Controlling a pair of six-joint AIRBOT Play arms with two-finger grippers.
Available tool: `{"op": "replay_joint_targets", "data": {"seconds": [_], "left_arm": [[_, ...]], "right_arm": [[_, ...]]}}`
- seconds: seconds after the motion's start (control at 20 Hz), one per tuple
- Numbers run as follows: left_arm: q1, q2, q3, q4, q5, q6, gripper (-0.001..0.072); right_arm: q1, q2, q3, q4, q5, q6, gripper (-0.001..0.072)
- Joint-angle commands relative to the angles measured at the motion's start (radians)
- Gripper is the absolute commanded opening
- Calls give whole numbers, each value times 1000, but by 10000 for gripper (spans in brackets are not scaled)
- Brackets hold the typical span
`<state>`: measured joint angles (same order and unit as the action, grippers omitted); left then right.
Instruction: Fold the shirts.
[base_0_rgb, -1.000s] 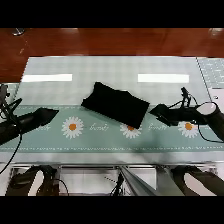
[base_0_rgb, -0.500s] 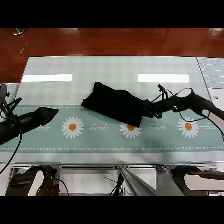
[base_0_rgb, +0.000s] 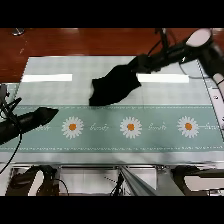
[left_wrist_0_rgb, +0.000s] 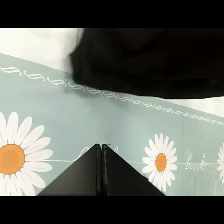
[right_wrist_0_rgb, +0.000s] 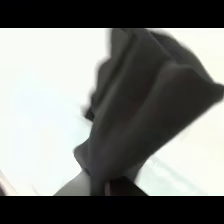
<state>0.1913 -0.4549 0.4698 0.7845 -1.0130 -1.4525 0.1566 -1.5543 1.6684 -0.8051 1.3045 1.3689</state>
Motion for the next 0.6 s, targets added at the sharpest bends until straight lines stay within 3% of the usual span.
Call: {"op": "replay_joint_targets", "data": {"seconds": [0.0,0.15,0.55], "left_arm": [[-1,0,0,0,-1,0,29],[-1,0,0,0,-8,0,29],[-1,0,0,0,-20,0,29]], "right_arm": [[-18,-2,302,-201,151,108,22],[-103,15,407,-320,254,165,22],[-512,125,402,-315,438,309,22]]}}
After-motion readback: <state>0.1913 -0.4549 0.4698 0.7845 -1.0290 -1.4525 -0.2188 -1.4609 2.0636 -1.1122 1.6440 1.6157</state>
